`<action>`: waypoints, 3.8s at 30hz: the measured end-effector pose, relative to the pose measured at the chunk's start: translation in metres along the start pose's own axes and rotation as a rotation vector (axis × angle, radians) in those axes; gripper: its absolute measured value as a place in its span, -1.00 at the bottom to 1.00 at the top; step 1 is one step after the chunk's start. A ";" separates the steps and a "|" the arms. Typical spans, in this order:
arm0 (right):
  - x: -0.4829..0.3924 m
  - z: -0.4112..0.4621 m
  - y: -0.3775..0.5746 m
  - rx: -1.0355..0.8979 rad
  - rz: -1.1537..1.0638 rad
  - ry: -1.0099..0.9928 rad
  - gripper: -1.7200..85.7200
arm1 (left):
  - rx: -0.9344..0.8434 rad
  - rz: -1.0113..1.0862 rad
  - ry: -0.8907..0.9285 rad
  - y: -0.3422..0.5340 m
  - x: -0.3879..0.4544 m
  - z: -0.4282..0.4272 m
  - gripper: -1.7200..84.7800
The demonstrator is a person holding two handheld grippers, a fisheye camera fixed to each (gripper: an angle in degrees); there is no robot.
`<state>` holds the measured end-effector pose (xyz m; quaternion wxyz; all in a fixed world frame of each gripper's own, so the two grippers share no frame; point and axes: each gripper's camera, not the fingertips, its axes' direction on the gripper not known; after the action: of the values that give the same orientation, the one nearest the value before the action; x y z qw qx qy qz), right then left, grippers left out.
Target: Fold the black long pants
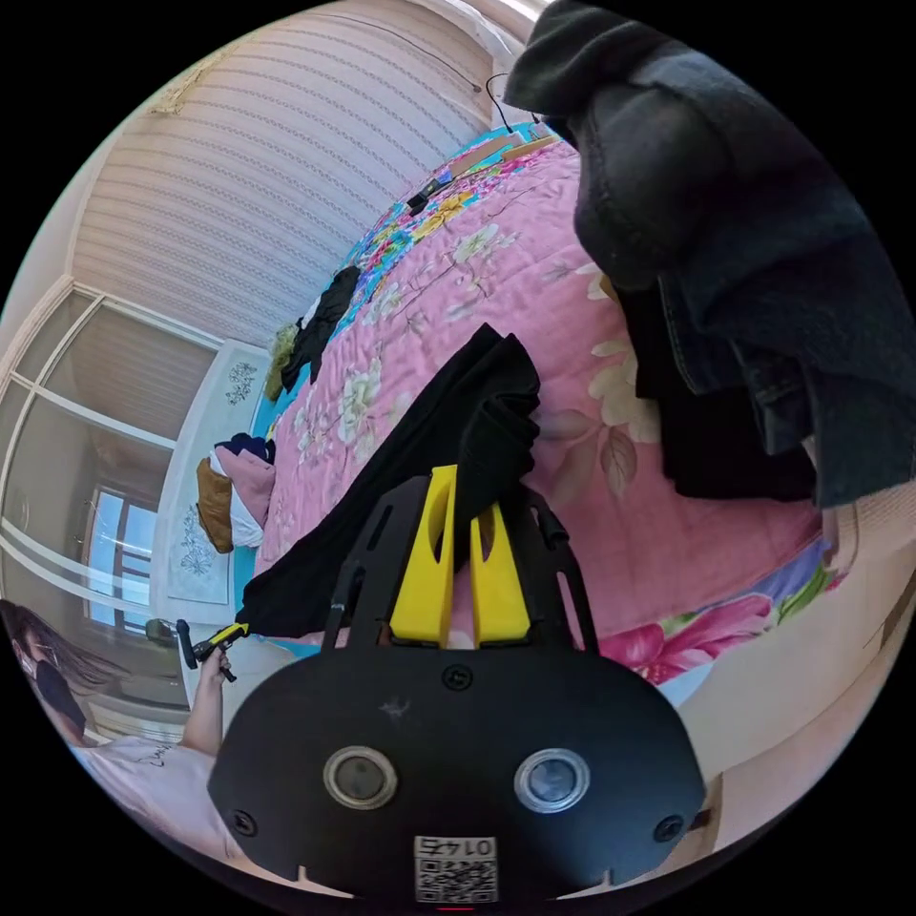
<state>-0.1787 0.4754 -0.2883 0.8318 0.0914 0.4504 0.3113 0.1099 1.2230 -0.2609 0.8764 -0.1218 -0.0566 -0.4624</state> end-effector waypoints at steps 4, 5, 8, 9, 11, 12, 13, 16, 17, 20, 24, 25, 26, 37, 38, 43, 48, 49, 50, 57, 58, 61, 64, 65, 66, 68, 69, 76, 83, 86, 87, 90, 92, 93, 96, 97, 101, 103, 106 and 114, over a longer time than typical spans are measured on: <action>-0.028 -0.014 0.008 -0.083 -0.048 0.064 -0.96 | -0.044 0.044 0.016 0.007 0.018 -0.007 -0.94; -0.034 -0.015 0.009 -0.100 -0.041 0.067 -0.95 | -0.056 0.051 0.035 0.007 0.022 -0.007 -0.92; -0.054 -0.013 0.009 -0.143 -0.015 0.115 -0.92 | -0.076 0.058 0.017 0.006 0.034 -0.016 -0.86; -0.059 -0.014 0.010 -0.146 -0.015 0.143 -0.90 | -0.085 0.073 -0.001 0.006 0.039 -0.022 -0.85; -0.082 -0.020 0.013 -0.163 -0.034 0.253 -0.84 | -0.099 0.084 -0.064 0.009 0.045 -0.030 -0.85; -0.089 -0.022 0.014 -0.166 -0.044 0.279 -0.83 | -0.111 0.078 -0.097 0.013 0.046 -0.035 -0.86; -0.102 -0.028 0.018 -0.165 -0.065 0.333 -0.83 | -0.120 0.076 -0.108 0.016 0.046 -0.037 -0.86; -0.140 -0.048 0.027 -0.108 -0.116 0.499 -0.83 | -0.134 0.040 -0.122 0.030 0.042 -0.053 -0.86; -0.159 -0.055 0.030 -0.081 -0.159 0.554 -0.83 | -0.112 0.049 -0.122 0.033 0.045 -0.063 -0.86; -0.225 -0.054 0.034 -0.052 -0.329 0.627 -0.85 | -0.025 0.151 -0.130 0.024 0.072 -0.092 -0.87; -0.339 -0.007 0.039 -0.117 -0.678 0.557 -0.86 | 0.115 0.310 -0.039 -0.028 0.141 -0.117 -0.87; -0.380 0.018 0.043 -0.161 -0.800 0.514 -0.85 | 0.133 0.328 -0.014 -0.037 0.153 -0.118 -0.87; -0.420 0.046 0.049 -0.212 -0.914 0.470 -0.84 | 0.156 0.370 0.036 -0.056 0.177 -0.118 -0.87; -0.625 0.216 0.070 -0.533 -1.282 0.364 -0.81 | 0.053 0.584 0.034 -0.179 0.317 -0.082 -0.84; -0.632 0.232 0.072 -0.593 -1.287 0.400 -0.81 | 0.039 0.589 0.030 -0.184 0.323 -0.078 -0.84; -0.656 0.249 0.071 -0.593 -1.254 0.385 -0.85 | 0.021 0.663 0.035 -0.193 0.345 -0.077 -0.95; -0.682 0.244 0.071 -0.523 -1.235 0.365 -0.92 | 0.018 0.732 -0.011 -0.199 0.364 -0.087 -0.98; -0.689 0.241 0.069 -0.512 -1.218 0.354 -0.93 | 0.017 0.734 -0.009 -0.199 0.364 -0.089 -0.98; -0.696 0.237 0.066 -0.501 -1.198 0.335 -0.94 | 0.015 0.736 -0.007 -0.201 0.366 -0.093 -0.98; -0.744 0.216 0.049 -0.488 -1.209 0.287 -0.95 | 0.040 0.744 -0.033 -0.210 0.370 -0.131 -0.98; -0.753 0.215 0.046 -0.480 -1.216 0.286 -0.95 | 0.041 0.740 -0.035 -0.211 0.370 -0.134 -0.98; -0.772 0.217 0.040 -0.451 -1.209 0.271 -0.95 | 0.049 0.722 -0.066 -0.217 0.370 -0.141 -0.98; -0.783 0.235 0.037 -0.470 -1.190 0.296 -0.95 | 0.027 0.713 -0.045 -0.224 0.373 -0.131 -0.98; -0.784 0.247 0.037 -0.493 -1.179 0.317 -0.95 | 0.003 0.707 -0.029 -0.227 0.375 -0.121 -0.98; -0.783 0.255 0.038 -0.506 -1.173 0.327 -0.95 | -0.032 0.700 0.001 -0.230 0.378 -0.112 -0.98; -0.777 0.287 0.044 -0.619 -1.144 0.369 -0.95 | -0.025 0.698 0.002 -0.230 0.382 -0.106 -0.98; -0.775 0.293 0.047 -0.632 -1.140 0.378 -0.95 | -0.026 0.703 -0.005 -0.231 0.385 -0.106 -0.98; -0.786 0.308 0.059 -0.553 -1.127 0.452 -0.95 | -0.075 0.713 0.037 -0.245 0.390 -0.109 -0.98; -0.792 0.328 0.062 -0.614 -1.145 0.523 -0.95 | -0.064 0.713 0.047 -0.247 0.396 -0.115 -0.98; -0.789 0.334 0.061 -0.647 -1.138 0.527 -0.95 | -0.060 0.717 0.043 -0.247 0.400 -0.118 -0.98; -0.787 0.336 0.060 -0.653 -1.134 0.525 -0.95 | -0.059 0.713 0.049 -0.248 0.400 -0.119 -0.98; -0.778 0.340 0.059 -0.666 -1.120 0.517 -0.95 | -0.041 0.669 0.101 -0.248 0.396 -0.121 -0.98; -0.770 0.342 0.061 -0.668 -1.123 0.521 -0.95 | -0.038 0.651 0.123 -0.249 0.395 -0.122 -0.98; -0.768 0.343 0.061 -0.669 -1.124 0.524 -0.95 | -0.038 0.659 0.120 -0.249 0.397 -0.124 -0.98; -0.755 0.346 0.064 -0.678 -1.120 0.537 -0.95 | -0.058 0.693 0.084 -0.250 0.408 -0.128 -0.98; -0.749 0.347 0.064 -0.684 -1.113 0.537 -0.95 | -0.062 0.700 0.075 -0.250 0.410 -0.129 -0.98; -0.721 0.348 0.064 -0.703 -1.084 0.520 -0.95 | -0.071 0.710 0.047 -0.251 0.422 -0.134 -0.98; -0.708 0.349 0.065 -0.706 -1.065 0.518 -0.95 | -0.072 0.693 0.070 -0.252 0.422 -0.136 -0.98; -0.685 0.348 0.069 -0.716 -1.044 0.531 -0.96 | -0.098 0.700 0.114 -0.256 0.423 -0.142 -0.98; -0.593 0.257 0.090 -0.518 -0.950 0.337 -0.95 | 0.061 0.615 0.018 -0.219 0.406 -0.229 -0.96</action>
<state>-0.2486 0.2238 0.3097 0.7925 -0.3792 0.4775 0.0132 0.1562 0.7194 -0.3601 0.9790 -0.1028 -0.0233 -0.1745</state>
